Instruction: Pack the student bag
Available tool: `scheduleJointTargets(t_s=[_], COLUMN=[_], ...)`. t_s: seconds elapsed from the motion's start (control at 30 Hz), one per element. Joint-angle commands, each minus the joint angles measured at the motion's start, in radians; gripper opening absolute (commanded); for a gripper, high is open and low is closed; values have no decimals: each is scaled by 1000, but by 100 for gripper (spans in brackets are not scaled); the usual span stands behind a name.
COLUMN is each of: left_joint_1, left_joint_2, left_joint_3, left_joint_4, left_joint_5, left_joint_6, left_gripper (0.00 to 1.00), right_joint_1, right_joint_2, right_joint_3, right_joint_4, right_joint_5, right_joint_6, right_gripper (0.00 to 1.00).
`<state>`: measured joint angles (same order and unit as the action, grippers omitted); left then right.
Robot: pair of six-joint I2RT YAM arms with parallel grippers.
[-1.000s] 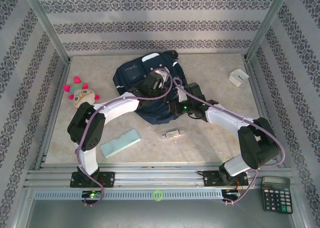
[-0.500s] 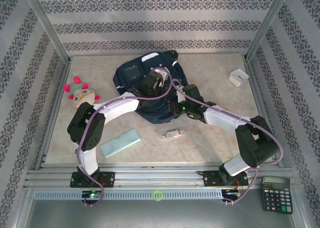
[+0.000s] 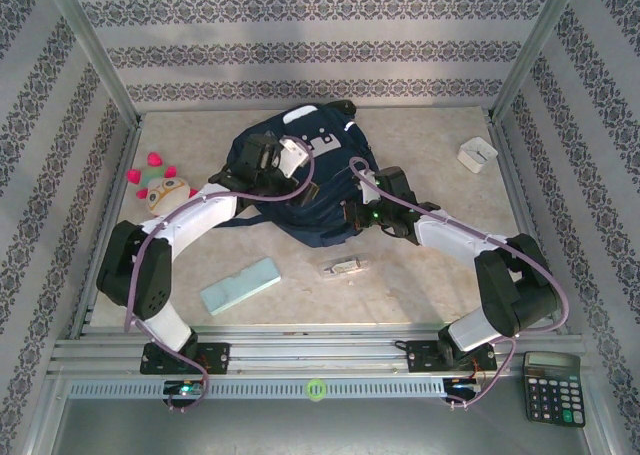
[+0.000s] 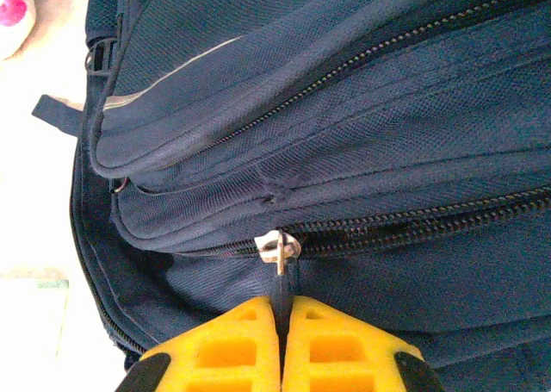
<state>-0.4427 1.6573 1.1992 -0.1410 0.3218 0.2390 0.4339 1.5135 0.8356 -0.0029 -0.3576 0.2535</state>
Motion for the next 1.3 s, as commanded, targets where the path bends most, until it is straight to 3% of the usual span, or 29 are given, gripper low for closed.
scheduleJointTargets(t_s=[0.0,0.1,0.33,0.4,0.5,0.6,0.77,1.0,1.27], left_joint_1=[-8,-7,-9,-9,-9,-14,-37,-89,-157], left_joint_2=[49,94,176,187,159,80,-9,51,187], left_joint_3=[26,49,67,66,75,79,82,216,414], left_joint_4=[-151,-170,-102,-63,-56,-53,-15,-20,-39], left_joint_5=[62,77,-40,-98,-122,-128,-191,-338,-425], left_joint_6=[205,237,238,223,171,56,-209,-485,-562], left_gripper=[89,92,89,74,27,1,0,0,0], right_joint_1=[-12,-18,-34,-42,-66,-105,-133,-101,55], right_joint_2=[-21,-21,-27,-32,-38,-33,-7,-28,-84], right_joint_3=[12,19,21,21,22,35,100,169,121], right_joint_4=[1,-2,-11,-19,-30,-43,-50,-70,-35], right_joint_5=[-30,-34,-48,-48,-45,-36,-61,-123,-107], right_joint_6=[-30,-31,-28,-23,-7,4,-22,-26,86], right_gripper=[0,0,0,0,0,0,0,0,0])
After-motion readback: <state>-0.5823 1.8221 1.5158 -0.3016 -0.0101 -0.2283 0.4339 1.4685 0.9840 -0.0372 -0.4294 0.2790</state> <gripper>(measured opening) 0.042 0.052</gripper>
